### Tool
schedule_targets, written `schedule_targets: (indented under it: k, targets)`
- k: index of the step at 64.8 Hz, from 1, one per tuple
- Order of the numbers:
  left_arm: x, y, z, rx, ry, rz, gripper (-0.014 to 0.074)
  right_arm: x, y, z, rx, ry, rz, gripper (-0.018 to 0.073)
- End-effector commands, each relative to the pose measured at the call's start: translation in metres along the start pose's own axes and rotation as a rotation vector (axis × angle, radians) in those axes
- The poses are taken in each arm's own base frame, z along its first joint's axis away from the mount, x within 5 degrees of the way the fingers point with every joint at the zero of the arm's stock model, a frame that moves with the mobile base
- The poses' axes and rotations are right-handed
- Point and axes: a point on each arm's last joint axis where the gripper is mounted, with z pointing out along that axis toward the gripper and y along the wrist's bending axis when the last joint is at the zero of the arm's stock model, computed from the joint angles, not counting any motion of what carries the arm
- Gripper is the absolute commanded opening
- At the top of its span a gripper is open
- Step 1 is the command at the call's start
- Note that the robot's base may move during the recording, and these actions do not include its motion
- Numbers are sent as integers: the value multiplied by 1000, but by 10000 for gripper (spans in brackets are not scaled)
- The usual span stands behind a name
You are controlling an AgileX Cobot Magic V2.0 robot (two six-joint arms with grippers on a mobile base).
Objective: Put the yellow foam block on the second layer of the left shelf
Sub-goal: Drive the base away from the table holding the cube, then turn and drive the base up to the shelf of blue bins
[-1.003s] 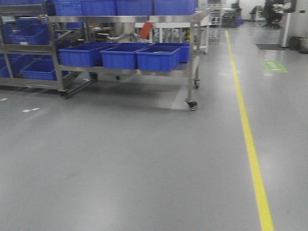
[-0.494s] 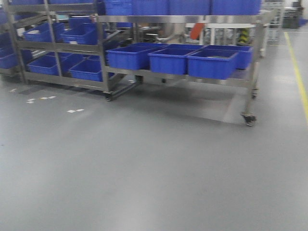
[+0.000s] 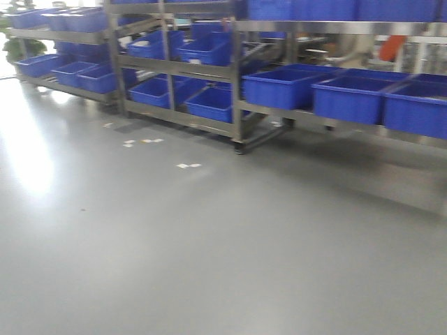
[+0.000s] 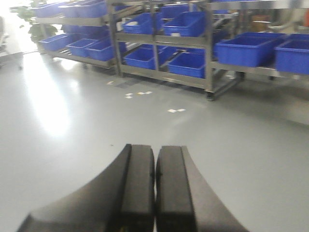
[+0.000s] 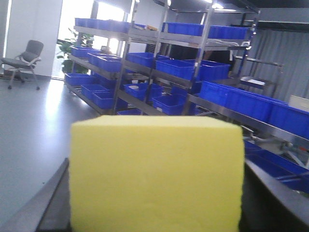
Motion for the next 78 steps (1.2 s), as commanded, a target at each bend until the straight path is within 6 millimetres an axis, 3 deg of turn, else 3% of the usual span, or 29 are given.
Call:
schedule_targets:
  k: [1, 78]
  targets:
    - [0, -2, 0, 18, -71, -7, 136, -16, -5, 1, 43, -96, -4, 276]
    - [0, -2, 0, 18, -71, -7, 136, -16, -5, 1, 42, -96, -4, 276]
